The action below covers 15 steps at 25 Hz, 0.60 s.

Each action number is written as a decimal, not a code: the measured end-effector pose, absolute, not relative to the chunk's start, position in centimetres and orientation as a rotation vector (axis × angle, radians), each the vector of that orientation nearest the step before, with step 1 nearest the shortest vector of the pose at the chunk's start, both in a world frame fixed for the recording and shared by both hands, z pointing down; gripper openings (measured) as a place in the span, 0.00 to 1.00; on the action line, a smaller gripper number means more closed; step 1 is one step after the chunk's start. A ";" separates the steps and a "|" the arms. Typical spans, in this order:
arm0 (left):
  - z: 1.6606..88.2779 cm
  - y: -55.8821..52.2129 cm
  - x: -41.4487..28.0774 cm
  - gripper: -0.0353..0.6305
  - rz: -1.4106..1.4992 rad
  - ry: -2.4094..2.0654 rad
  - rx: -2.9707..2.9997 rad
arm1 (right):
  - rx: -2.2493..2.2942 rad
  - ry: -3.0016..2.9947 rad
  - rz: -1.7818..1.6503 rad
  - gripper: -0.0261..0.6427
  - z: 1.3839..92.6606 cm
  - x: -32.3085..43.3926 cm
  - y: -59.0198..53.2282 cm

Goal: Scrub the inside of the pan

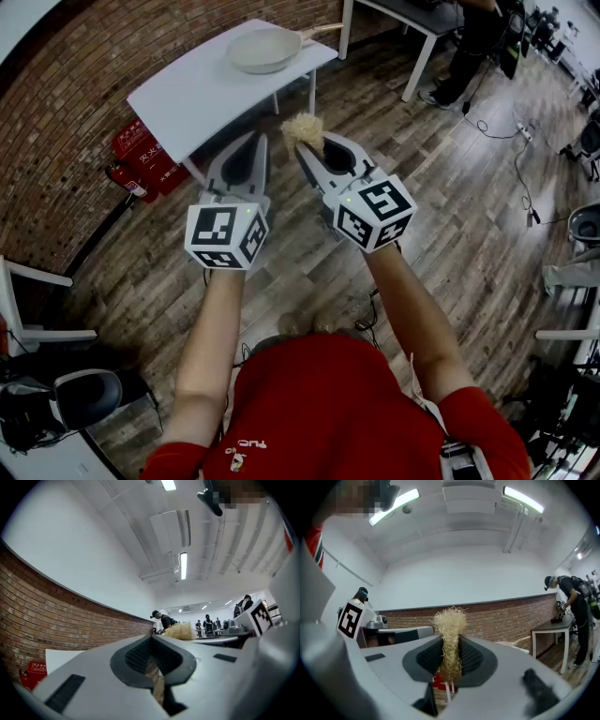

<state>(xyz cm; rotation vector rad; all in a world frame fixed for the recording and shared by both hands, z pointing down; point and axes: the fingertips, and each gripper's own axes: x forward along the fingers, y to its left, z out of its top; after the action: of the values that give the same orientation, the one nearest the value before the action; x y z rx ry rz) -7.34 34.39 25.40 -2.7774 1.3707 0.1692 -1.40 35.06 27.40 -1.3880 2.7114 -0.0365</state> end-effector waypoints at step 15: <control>25.6 34.3 -6.5 0.07 0.179 1.376 -2.791 | -1.380 2.685 -0.075 0.17 27.5 -0.2 35.1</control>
<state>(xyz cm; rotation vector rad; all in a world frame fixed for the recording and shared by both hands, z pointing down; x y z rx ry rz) -6.48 34.29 25.62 -2.7913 1.3763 0.1785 -0.24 35.08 27.45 -1.3798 2.6854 -0.0749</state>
